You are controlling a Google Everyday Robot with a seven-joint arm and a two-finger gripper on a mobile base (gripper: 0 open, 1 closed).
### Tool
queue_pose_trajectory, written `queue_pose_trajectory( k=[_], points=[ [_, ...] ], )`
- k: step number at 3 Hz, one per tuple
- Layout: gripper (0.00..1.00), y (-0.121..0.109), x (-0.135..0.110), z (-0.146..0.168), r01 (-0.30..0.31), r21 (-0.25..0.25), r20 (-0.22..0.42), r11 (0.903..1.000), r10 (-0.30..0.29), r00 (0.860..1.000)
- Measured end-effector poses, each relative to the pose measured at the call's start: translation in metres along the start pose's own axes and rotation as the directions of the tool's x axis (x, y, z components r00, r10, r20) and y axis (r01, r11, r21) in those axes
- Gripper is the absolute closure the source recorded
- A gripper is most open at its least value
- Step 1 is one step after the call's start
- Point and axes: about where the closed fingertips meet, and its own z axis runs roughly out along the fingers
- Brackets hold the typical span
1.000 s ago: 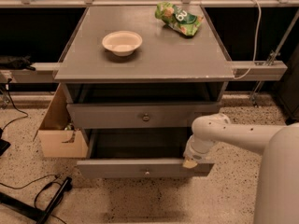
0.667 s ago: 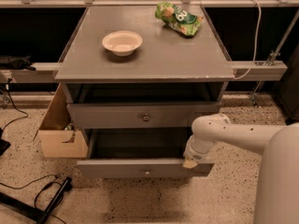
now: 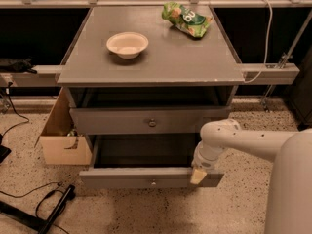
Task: Open middle drawer
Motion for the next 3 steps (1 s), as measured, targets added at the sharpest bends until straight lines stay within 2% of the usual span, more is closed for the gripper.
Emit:
queue_pose_trajectory(
  k=[1,2,3],
  points=[
    [0.0,0.0,0.0,0.0,0.0,0.0,0.0,1.0,0.0,1.0],
    [0.0,0.0,0.0,0.0,0.0,0.0,0.0,1.0,0.0,1.0],
    [0.16,0.034,0.018,0.018,-0.02,-0.088,-0.014,0.9959,0.019,1.0]
  ],
)
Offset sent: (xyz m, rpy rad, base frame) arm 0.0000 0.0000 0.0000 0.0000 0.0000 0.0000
